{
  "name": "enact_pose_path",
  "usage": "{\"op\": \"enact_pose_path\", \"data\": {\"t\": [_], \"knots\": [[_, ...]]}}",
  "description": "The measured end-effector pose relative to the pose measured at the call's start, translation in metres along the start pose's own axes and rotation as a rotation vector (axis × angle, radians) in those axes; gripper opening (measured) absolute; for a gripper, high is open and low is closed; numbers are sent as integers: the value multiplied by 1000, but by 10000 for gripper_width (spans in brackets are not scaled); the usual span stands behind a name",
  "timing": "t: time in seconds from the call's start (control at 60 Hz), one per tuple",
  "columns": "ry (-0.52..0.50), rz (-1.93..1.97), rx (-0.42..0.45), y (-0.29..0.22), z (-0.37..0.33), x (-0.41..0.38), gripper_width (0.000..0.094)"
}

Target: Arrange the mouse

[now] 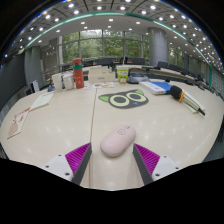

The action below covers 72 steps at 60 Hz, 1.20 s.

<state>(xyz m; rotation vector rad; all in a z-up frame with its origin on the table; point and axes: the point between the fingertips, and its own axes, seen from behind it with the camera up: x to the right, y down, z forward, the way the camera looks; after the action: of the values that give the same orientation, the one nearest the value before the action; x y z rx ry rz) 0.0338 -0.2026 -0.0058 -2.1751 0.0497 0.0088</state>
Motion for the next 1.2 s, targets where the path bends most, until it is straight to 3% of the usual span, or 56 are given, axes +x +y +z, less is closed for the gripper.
{"op": "enact_pose_path", "data": {"t": [0.2, 0.3, 0.383, 0.633, 0.767, 1.0, 1.2], "knots": [[17, -14, -16, -21, 35, -5, 806], [29, -44, -29, -27, 47, -7, 694], [24, -51, -38, -30, 53, -9, 492], [2, -105, -89, -33, 53, -10, 332], [-42, -125, -49, -67, 44, -17, 319], [-110, -121, 116, -206, 77, -3, 317], [-96, -109, 50, -220, 172, 48, 316]]}}
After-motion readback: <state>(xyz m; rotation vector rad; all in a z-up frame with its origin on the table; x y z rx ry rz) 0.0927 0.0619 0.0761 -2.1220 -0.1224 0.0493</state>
